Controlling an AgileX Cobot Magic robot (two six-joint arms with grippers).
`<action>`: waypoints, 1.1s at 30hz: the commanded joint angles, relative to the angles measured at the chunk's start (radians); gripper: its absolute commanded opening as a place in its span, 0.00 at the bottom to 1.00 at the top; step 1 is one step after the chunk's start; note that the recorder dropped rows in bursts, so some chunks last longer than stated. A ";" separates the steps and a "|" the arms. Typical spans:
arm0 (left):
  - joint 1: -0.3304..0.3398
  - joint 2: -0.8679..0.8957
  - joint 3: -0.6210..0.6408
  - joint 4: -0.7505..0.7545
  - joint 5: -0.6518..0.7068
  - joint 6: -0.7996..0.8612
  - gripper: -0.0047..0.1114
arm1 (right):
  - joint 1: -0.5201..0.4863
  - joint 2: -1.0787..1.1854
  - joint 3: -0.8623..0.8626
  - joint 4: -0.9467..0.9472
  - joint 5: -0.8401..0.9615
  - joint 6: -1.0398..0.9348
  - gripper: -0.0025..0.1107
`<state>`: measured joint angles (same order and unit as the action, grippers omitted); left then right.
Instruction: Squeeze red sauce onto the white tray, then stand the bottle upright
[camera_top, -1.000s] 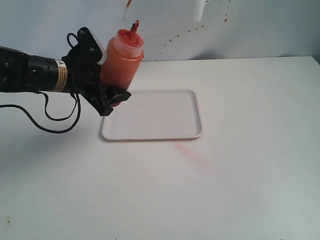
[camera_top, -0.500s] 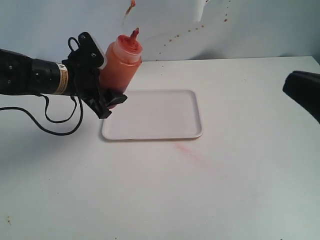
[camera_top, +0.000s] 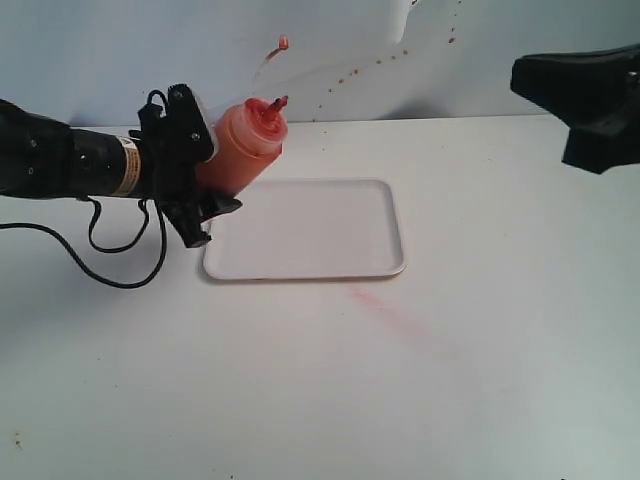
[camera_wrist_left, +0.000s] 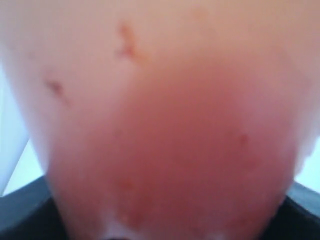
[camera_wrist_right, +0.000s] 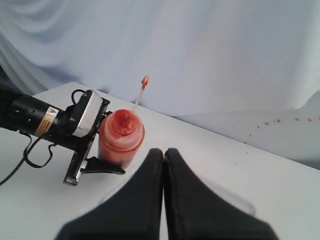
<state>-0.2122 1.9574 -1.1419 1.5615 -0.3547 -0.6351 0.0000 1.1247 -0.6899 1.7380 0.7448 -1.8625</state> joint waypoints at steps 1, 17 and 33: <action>-0.001 -0.014 -0.015 -0.043 0.141 0.114 0.04 | 0.002 0.102 -0.069 -0.007 -0.031 -0.071 0.02; -0.046 -0.014 -0.190 -0.030 0.325 0.439 0.04 | 0.002 0.491 -0.355 -0.007 -0.076 -0.098 0.02; -0.060 -0.012 -0.313 0.110 0.416 0.592 0.04 | 0.002 0.694 -0.454 0.006 -0.077 -0.259 0.02</action>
<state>-0.2670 1.9587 -1.4332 1.6207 0.0397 -0.0487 0.0000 1.8085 -1.1248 1.7384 0.6664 -2.1102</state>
